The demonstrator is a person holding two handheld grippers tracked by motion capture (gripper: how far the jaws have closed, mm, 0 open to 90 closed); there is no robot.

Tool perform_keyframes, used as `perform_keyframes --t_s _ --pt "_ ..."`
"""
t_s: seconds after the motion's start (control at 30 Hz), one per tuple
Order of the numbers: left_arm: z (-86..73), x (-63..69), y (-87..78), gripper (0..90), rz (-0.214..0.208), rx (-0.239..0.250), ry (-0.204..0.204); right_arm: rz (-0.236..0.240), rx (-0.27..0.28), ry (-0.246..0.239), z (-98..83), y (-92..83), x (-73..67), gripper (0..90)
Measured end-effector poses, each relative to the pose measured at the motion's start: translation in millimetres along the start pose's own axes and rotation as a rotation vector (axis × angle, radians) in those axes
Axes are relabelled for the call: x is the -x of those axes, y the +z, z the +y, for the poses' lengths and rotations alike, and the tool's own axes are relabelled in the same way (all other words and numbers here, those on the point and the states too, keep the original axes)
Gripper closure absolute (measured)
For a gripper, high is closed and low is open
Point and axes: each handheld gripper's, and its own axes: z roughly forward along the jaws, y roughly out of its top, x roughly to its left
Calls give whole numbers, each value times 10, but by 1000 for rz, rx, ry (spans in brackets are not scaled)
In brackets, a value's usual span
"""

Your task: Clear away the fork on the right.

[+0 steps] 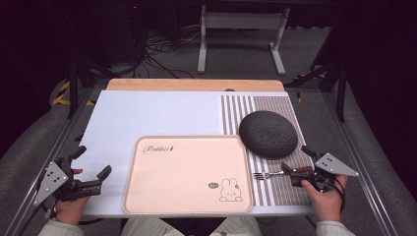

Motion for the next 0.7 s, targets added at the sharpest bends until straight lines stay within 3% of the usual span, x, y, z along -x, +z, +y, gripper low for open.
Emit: perform_keyframes --t_s 0.7 --pt "-1 -1 -14 0 6 -16 -10 7 -4 6 11 8 5 26"
